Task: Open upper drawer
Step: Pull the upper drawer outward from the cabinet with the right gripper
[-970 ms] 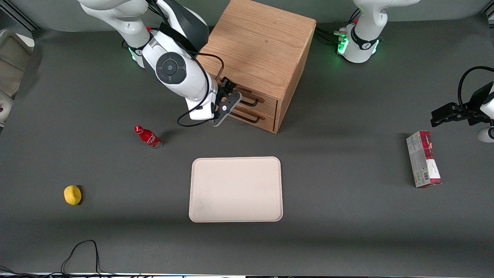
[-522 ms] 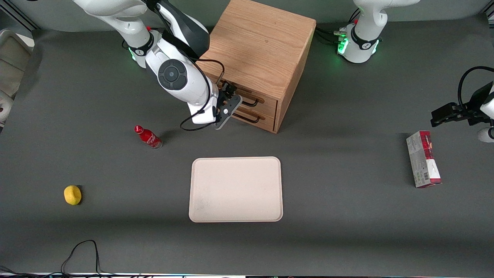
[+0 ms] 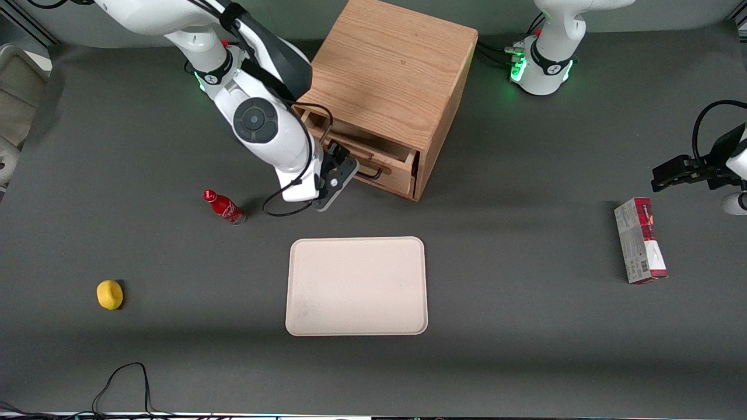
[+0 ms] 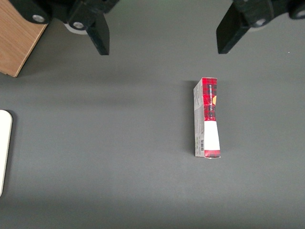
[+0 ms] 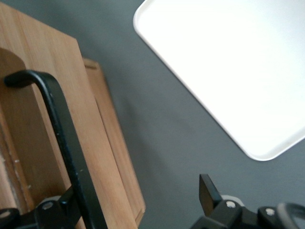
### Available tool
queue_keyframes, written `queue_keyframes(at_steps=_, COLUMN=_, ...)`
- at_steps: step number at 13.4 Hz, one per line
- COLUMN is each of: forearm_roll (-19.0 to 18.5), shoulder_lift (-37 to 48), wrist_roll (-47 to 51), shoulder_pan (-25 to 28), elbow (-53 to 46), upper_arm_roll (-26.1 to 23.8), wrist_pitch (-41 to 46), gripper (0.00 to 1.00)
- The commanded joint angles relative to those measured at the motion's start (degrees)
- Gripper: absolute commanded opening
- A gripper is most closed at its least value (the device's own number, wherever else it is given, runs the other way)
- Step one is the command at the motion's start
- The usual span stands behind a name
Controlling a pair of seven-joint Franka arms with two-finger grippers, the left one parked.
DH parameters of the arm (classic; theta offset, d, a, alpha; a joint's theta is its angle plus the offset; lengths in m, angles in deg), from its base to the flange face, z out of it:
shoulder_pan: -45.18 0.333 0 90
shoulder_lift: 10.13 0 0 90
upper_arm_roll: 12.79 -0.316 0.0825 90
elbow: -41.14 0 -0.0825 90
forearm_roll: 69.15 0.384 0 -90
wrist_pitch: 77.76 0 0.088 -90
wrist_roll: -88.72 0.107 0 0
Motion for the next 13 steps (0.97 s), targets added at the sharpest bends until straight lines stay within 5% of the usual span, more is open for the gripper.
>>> queue_keyframes(at_steps=1, forearm_roll=-3.9, shoulder_lift=-4.7, wrist_roll=-0.7, shoulder_pan=-0.1, elbow=-7.4, upper_arm_roll=1.1, wrist_pitch=0.9, gripper=1.0)
queue_keyframes(at_steps=7, forearm_roll=-11.8, shoulder_lift=-8.7, wrist_roll=-0.7, shoulder_pan=-0.2, elbow=-13.2, upper_arm_roll=3.8, wrist_pitch=1.1, gripper=1.0)
queue_keyframes(at_steps=13, forearm_roll=-12.2, shoulder_lift=-9.3, wrist_roll=-0.5, shoulder_pan=-0.2, elbow=-16.7, upper_arm_roll=7.7, wrist_pitch=1.8, gripper=1.0)
